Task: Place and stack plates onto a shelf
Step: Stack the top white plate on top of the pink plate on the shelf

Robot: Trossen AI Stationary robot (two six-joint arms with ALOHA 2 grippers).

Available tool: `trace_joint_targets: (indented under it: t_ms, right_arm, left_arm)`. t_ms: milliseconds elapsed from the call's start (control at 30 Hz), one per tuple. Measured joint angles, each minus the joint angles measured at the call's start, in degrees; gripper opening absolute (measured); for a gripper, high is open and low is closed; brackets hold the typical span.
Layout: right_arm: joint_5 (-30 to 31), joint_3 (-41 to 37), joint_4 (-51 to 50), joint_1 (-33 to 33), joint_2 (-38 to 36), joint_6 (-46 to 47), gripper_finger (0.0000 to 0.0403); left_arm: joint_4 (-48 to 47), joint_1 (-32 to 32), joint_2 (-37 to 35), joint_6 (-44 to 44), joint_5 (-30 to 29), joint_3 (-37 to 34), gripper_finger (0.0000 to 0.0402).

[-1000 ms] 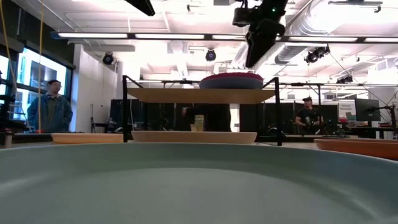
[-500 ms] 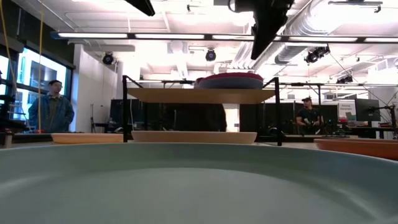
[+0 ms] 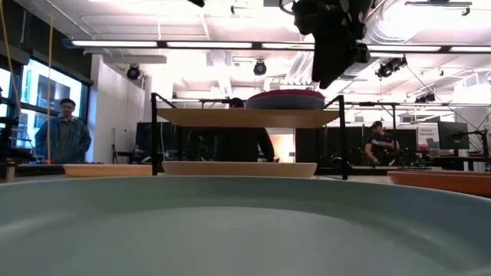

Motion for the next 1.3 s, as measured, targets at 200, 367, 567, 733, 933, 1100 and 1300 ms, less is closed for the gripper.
trace_joint_targets:
  t_ms: [200,367,567,733,933,1100,1300]
  right_arm:
    - [-0.09,-4.64,6.91,0.68,0.0,6.66,0.0131]
    - [-1.56,-9.08,11.04,1.0,0.0,12.49,0.0131]
    - [-0.85,-12.99,15.08,2.65,-0.02,19.4,0.0131]
    - [-0.53,-16.82,19.72,2.91,0.2,24.06,0.0131]
    - [-0.47,-19.38,26.87,2.91,1.39,24.14,0.0131]
    - [2.09,-19.43,26.46,2.91,2.54,25.17,0.0131]
    - [2.3,-19.38,27.85,2.87,5.6,25.01,0.0131]
  left_arm:
    - [1.57,0.0,0.0,0.02,0.0,0.0,0.0104]
    - [2.44,0.0,0.0,-0.02,0.0,0.0,0.0104]
    - [2.6,0.0,0.0,0.0,0.0,0.0,0.0104]
    - [2.62,-0.02,0.0,0.0,0.0,0.0,0.0104]
    - [5.33,-0.02,0.0,0.0,1.37,0.0,0.0104]
    - [8.79,-0.04,0.04,0.36,1.82,0.0,0.0104]
    - [12.5,0.24,0.55,2.52,2.95,-0.02,0.0104]
